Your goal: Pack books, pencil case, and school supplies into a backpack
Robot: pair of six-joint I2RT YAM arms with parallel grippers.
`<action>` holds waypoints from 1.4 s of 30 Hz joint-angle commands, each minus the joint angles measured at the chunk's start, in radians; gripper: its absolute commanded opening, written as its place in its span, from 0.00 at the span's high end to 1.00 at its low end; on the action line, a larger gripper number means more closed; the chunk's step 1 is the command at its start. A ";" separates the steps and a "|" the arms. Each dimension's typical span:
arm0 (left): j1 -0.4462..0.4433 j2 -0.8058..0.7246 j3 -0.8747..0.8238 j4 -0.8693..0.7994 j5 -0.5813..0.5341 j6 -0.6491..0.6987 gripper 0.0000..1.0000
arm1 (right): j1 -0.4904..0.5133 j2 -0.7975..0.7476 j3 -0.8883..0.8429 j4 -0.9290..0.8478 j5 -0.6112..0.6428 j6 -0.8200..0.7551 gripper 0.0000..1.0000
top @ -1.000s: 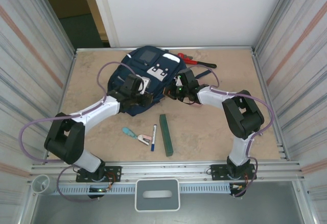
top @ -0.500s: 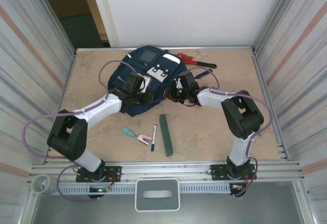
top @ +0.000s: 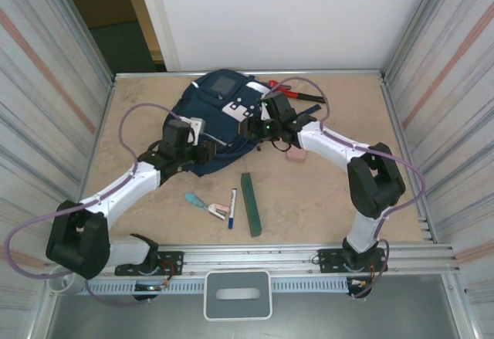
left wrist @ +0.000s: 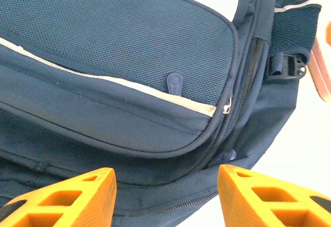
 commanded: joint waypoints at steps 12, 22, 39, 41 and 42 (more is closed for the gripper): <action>0.004 -0.042 -0.037 0.025 0.014 -0.001 0.44 | -0.010 0.305 0.221 0.017 -0.096 0.193 0.44; 0.004 -0.046 -0.055 0.031 0.030 -0.003 0.44 | -0.015 0.379 0.277 0.072 -0.133 0.315 0.81; -0.030 -0.121 -0.048 0.028 0.036 0.000 0.37 | -0.021 0.170 0.162 0.594 -0.202 0.782 1.00; -0.044 -0.110 -0.030 0.014 0.013 0.000 0.37 | -0.020 0.172 0.168 0.595 -0.200 0.787 1.00; -0.054 -0.103 -0.018 0.001 -0.006 0.005 0.37 | -0.018 0.170 0.168 0.595 -0.195 0.790 1.00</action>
